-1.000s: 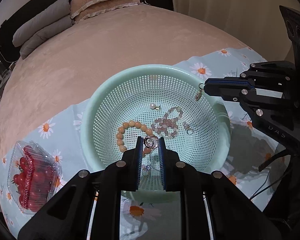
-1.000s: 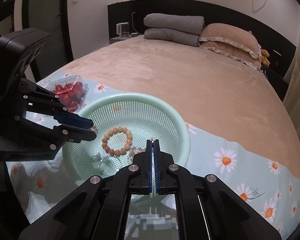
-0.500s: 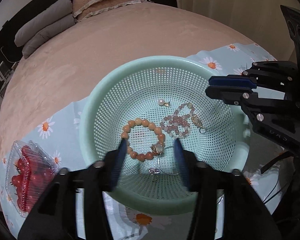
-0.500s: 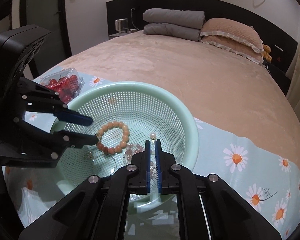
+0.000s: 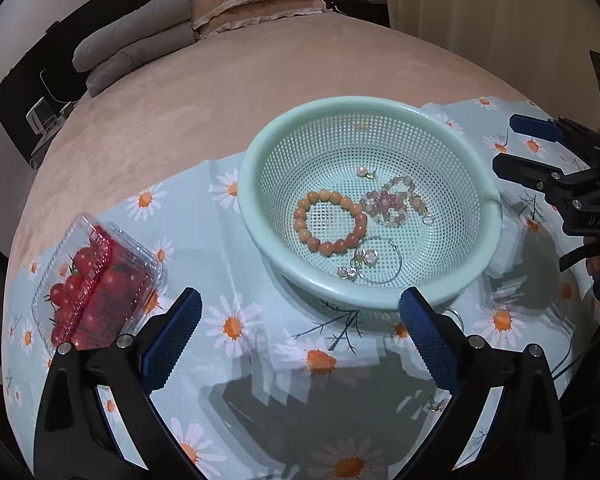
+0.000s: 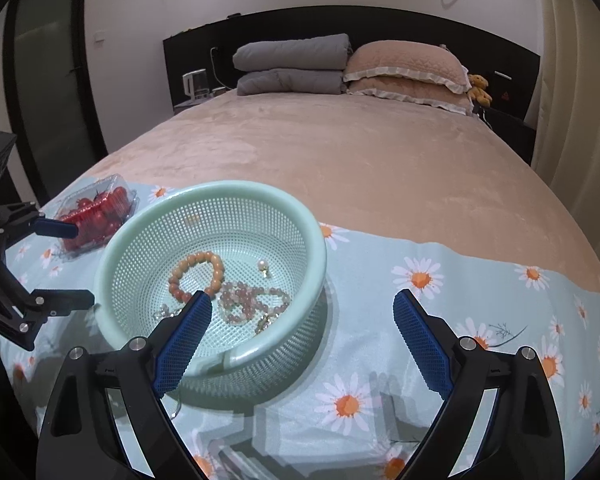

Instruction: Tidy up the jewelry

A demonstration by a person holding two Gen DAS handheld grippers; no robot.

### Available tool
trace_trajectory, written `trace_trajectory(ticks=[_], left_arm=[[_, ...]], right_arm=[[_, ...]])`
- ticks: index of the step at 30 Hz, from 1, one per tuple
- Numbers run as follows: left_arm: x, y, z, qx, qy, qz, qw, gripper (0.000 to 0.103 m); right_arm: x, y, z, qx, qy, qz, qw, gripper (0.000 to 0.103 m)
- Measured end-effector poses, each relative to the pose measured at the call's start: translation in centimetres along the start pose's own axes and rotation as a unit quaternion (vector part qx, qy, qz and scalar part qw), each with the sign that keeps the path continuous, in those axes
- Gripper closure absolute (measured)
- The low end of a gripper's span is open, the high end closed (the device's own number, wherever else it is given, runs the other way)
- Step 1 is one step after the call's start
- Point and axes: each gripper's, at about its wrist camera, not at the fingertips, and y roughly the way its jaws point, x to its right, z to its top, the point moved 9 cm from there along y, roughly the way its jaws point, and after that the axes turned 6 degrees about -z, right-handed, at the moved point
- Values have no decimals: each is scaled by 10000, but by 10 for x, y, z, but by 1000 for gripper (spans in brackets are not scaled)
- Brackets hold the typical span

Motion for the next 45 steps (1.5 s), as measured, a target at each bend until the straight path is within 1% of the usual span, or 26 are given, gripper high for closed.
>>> trace_trajectory(ticks=[4, 7, 12, 14, 17, 23, 25, 28, 31, 33, 35, 36, 37, 38, 39, 40, 41, 43, 45], left_arm=[[8, -1, -17, -45, -62, -10, 10000, 6], [17, -1, -28, -73, -111, -101, 9999, 6], [36, 3, -50, -201, 29, -197, 9996, 6], [43, 6, -59, -238, 49, -215, 9995, 6], [51, 13, -72, -336, 48, -326, 9989, 6], [65, 20, -94, -410, 47, -505, 9979, 6], [69, 23, -100, -457, 41, -540, 9975, 6], [71, 29, -109, -479, 122, -470, 9977, 6], [71, 30, -111, -446, 170, -451, 9978, 6], [69, 30, -110, -443, 145, -380, 9982, 12], [66, 29, -107, -397, 91, -355, 9985, 27], [64, 28, -105, -371, 70, -354, 9987, 31], [62, 28, -104, -363, 63, -350, 9987, 38], [62, 28, -104, -362, 84, -356, 9987, 44], [62, 28, -102, -328, 125, -380, 9987, 47], [62, 28, -101, -312, 156, -412, 9985, 54], [63, 28, -100, -296, 182, -445, 9984, 63], [66, 28, -96, -285, 209, -566, 9978, 78], [68, 30, -93, -290, 233, -610, 9974, 85]], right_arm=[[-5, -3, -11, -87, -113, 9, 9999, 15], [-11, -8, -22, -106, -112, 107, 9998, 15], [-27, -11, -45, -247, -275, 289, 9989, 15], [-33, -13, -54, -271, -389, 298, 9984, 15], [-42, -10, -69, -403, -600, 313, 9969, 15], [-57, 0, -95, -666, -787, 542, 9932, 15], [-62, 4, -99, -697, -804, 569, 9927, 15], [-72, 11, -101, -725, -774, 688, 9920, 15], [-85, 15, -100, -671, -738, 790, 9919, 15], [-92, 20, -99, -650, -732, 793, 9920, 15], [-99, 24, -101, -669, -724, 804, 9919, 15], [-101, 28, -104, -746, -742, 852, 9908, 19], [-104, 30, -107, -826, -767, 877, 9897, 28], [-106, 29, -107, -778, -801, 884, 9898, 31], [-108, 27, -107, -763, -812, 953, 9892, 44], [-109, 26, -107, -767, -814, 977, 9889, 55], [-110, 25, -107, -789, -809, 1037, 9882, 60], [-111, 24, -108, -815, -756, 1169, 9869, 81], [-110, 22, -109, -825, -699, 1232, 9865, 90]])
